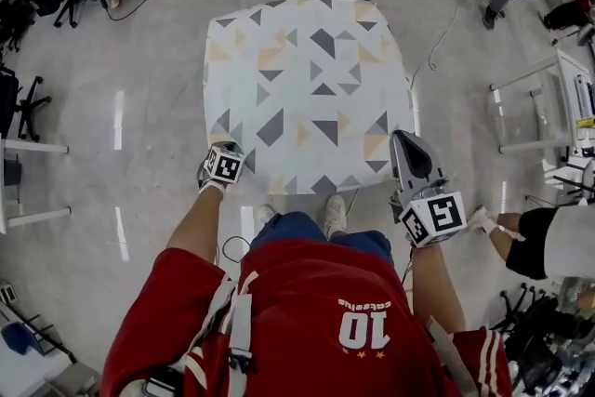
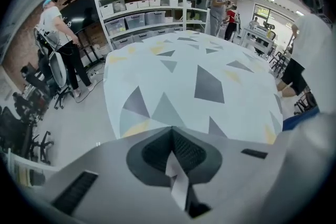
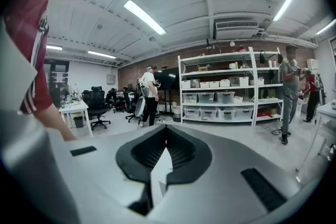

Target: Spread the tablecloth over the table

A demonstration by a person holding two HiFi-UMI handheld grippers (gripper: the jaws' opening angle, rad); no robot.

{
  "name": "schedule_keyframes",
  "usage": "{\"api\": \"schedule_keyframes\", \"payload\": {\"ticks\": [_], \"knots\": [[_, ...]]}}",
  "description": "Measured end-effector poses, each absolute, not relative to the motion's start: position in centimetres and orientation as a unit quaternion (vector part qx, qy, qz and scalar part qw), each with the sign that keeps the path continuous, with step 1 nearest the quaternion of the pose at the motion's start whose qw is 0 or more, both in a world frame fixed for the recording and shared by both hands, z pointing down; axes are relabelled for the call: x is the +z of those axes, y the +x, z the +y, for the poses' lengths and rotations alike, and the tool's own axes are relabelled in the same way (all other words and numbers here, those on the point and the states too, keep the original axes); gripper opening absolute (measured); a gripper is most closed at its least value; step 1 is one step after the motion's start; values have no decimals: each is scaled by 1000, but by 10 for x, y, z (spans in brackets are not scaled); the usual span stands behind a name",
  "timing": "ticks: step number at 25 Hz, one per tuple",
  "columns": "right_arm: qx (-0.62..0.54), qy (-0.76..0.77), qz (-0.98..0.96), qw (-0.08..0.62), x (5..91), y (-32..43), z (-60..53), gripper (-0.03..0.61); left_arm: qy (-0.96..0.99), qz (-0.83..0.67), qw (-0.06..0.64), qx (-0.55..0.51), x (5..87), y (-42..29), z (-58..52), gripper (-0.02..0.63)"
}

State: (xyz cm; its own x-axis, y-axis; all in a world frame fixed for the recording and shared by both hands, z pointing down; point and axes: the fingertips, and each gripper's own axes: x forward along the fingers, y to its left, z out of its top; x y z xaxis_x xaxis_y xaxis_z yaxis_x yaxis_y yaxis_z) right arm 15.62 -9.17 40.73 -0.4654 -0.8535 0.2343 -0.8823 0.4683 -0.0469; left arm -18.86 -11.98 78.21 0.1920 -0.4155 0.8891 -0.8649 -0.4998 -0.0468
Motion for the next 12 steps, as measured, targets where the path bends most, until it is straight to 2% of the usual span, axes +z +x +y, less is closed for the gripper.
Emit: {"api": "schedule_keyframes", "payload": {"ticks": [12], "knots": [[103,479,-867,91,426,222,-104,14,678,-493,269,474,781,-180,-102,3]]}}
